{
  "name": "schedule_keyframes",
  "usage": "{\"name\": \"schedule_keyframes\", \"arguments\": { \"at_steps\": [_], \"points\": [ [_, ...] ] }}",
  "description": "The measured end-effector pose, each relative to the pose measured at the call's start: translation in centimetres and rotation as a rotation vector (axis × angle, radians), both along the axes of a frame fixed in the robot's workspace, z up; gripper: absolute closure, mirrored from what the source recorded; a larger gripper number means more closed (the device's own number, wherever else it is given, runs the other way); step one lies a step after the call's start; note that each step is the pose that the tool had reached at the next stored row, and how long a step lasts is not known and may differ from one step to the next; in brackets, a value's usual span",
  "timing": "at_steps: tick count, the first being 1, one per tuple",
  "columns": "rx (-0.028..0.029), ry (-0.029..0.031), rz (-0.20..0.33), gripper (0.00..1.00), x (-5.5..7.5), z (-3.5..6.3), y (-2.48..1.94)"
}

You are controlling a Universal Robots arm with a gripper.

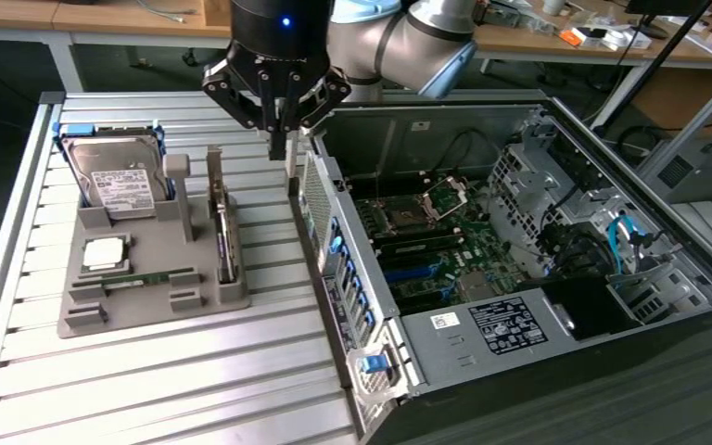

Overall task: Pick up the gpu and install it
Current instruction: 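Reach for the gpu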

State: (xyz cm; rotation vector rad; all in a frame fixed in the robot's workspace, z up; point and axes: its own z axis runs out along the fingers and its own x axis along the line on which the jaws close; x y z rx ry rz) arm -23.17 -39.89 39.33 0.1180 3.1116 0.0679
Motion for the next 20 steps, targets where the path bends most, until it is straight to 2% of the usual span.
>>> {"name": "schedule_keyframes", "arguments": {
  "at_steps": [15, 20],
  "points": [
    [0.0000, -0.0001, 0.000, 0.90, -1.5, 0.00, 0.00],
    [0.0000, -0.0001, 0.000, 0.90, -2.3, 0.00, 0.00]
  ]
}}
